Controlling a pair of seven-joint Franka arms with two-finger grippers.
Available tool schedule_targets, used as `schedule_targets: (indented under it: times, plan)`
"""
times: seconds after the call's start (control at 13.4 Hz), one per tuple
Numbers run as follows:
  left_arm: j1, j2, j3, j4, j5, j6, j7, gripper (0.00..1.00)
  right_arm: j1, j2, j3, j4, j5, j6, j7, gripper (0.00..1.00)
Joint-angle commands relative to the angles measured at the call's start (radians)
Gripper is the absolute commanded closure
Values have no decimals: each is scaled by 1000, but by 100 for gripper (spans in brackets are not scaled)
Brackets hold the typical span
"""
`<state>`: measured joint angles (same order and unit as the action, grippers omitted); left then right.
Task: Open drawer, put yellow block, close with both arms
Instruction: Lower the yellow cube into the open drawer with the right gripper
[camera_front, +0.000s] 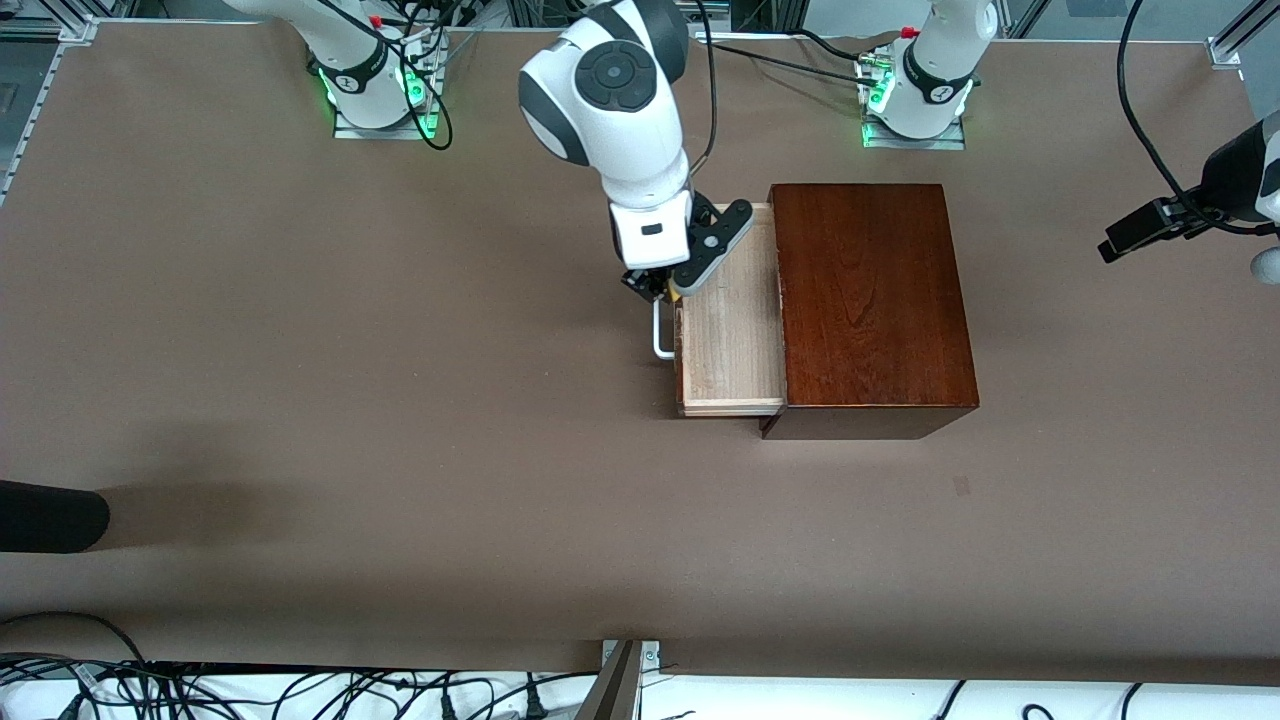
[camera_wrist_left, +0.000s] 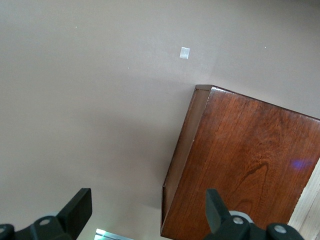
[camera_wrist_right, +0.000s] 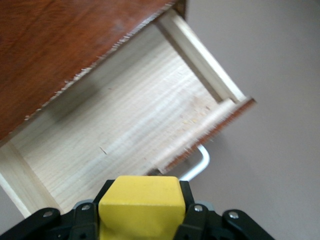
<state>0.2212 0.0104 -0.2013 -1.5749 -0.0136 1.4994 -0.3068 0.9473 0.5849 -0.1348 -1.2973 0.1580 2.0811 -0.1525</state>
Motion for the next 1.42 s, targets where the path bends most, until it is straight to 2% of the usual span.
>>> schedule_targets:
  times: [0.0, 0.22, 0.45, 0.67, 0.97, 1.34]
  plan:
    - [-95, -18, 102, -19, -25, 12, 11, 0, 5, 58, 30, 62, -8, 22, -68, 100]
    - [-80, -4, 103, 0, -68, 25, 9, 0, 8, 110, 44, 98, -12, 60, -153, 100]
    - [-82, 26, 102, 47, -60, 30, 9, 0, 21, 134, 44, 99, -15, 62, -272, 100]
    - [-89, 46, 92, 50, -52, 30, 8, 0, 21, 159, 44, 98, -29, 102, -364, 100]
    - [-94, 57, 91, 59, -52, 32, 8, 0, 25, 180, 44, 98, -58, 122, -447, 100]
    - [-92, 57, 91, 59, -55, 32, 8, 0, 56, 213, 43, 90, -89, 154, -452, 100]
